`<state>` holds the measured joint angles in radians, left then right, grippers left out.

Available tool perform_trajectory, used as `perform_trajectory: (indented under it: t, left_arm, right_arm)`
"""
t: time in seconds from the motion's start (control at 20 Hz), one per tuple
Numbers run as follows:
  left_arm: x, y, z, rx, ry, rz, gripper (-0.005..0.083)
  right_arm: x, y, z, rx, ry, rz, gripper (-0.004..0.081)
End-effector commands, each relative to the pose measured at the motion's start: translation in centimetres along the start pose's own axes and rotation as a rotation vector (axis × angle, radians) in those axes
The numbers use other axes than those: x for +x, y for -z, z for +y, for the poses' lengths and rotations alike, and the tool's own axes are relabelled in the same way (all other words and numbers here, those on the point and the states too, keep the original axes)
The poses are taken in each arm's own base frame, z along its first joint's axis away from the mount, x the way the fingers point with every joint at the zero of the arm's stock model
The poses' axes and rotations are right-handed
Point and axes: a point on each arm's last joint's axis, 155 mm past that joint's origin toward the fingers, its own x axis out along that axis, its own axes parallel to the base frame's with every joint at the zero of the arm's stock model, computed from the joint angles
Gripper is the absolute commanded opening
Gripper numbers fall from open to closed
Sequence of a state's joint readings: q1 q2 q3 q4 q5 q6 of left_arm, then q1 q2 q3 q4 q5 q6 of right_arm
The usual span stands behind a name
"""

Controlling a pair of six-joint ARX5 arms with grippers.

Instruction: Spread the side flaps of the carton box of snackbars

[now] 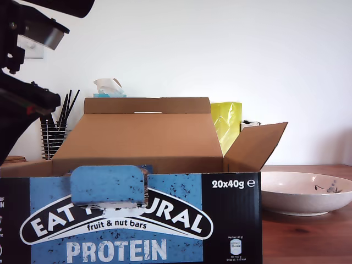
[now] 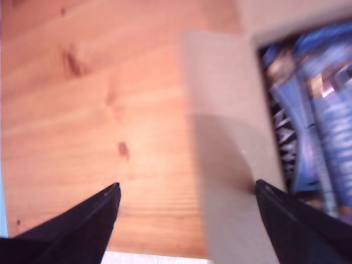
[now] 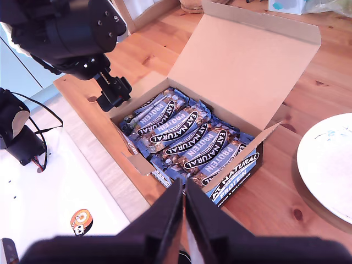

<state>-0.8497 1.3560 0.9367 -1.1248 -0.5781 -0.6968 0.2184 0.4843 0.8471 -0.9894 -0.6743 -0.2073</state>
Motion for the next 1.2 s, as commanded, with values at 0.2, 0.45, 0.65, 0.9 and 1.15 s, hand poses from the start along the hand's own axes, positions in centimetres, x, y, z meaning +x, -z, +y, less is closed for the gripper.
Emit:
perform_trajectory:
  t: [0.2,0.45,0.65,0.9,1.15]
  left_arm:
    - [2.8,2.3,0.0,-0.007,-0.004,0.059,0.0715]
    - [3.2,1.9,-1.5,0.002,0.073,0.052,0.0715]
    - [2.4,1.9,-2.3,0.009,0.141,0.053,0.0715]
    - [-1.3,0.4,-1.2,-0.023,0.254,-0.06,0.0711]
    - [-5.3,-0.2,-0.4,0.026,0.407,-0.195,0.0446]
  right_arm:
    - [-0.1,-0.1,0.3,-0.011,-0.01,-0.007,-0.0013]
    - [-0.1,-0.1,0.3,-0.011,-0.01,-0.007,-0.0013]
    - [-0.1,-0.2,0.3,-0.012,-0.01,-0.008,-0.0013]
    - [-0.1,-0.2,0.3,-0.012,-0.01,-0.009,-0.0013]
    - [-0.1,-0.2,0.2,-0.007,-0.007,-0.007,-0.0013]
